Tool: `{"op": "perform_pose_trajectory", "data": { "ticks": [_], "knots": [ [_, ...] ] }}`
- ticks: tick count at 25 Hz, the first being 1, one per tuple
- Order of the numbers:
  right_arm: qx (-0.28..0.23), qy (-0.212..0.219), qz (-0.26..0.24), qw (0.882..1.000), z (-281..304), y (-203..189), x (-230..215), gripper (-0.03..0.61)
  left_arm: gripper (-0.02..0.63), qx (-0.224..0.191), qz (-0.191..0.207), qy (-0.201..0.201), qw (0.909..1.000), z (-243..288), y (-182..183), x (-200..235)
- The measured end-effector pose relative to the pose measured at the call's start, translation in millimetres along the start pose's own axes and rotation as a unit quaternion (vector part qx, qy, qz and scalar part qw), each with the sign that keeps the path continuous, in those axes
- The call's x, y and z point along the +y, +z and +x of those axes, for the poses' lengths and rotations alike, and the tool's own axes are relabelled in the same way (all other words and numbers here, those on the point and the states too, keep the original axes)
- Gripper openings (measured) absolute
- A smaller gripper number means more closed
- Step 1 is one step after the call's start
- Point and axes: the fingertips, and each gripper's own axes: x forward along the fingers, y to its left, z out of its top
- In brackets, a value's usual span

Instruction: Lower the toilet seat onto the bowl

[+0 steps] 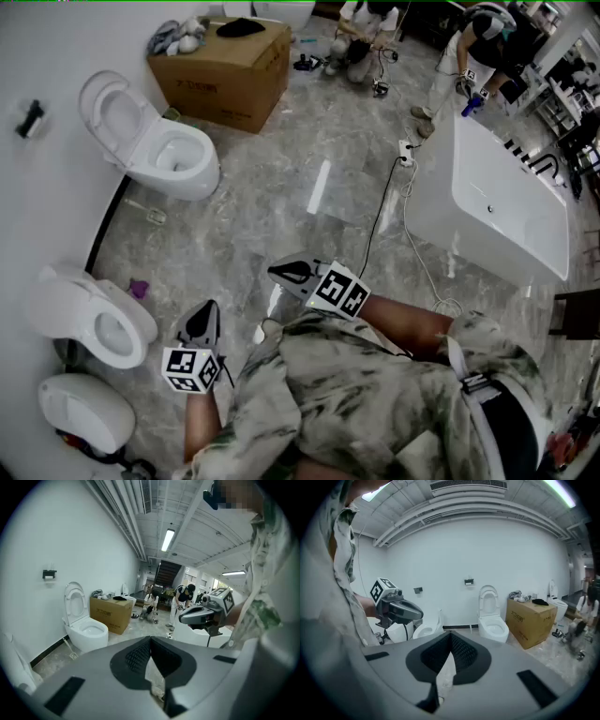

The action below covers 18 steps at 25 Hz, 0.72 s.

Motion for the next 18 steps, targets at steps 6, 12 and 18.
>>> {"op": "perform_pose_trajectory", "data": {
  "ticks": [6, 12, 18],
  "knots": [
    [-0.002, -0.003, -0.009, 1.000, -15.8, 5.0, -42.7, 0.021, 0.023, -0.006, 0.009, 0.002, 0.9999, 41.0, 25.1, -7.4],
    [-0.009, 0.000, -0.007, 1.000, -17.3, 16.0, -99.5, 0.021, 0.023, -0.006, 0.006, 0.010, 0.9999, 86.8, 54.5, -5.8],
    [-0.028, 0.023, -0.019, 0.999, -16.4, 22.4, -139.7, 0.044, 0.023, -0.021, 0.007, 0.033, 0.9992, 124.0, 77.2, -8.9]
  ]
}}
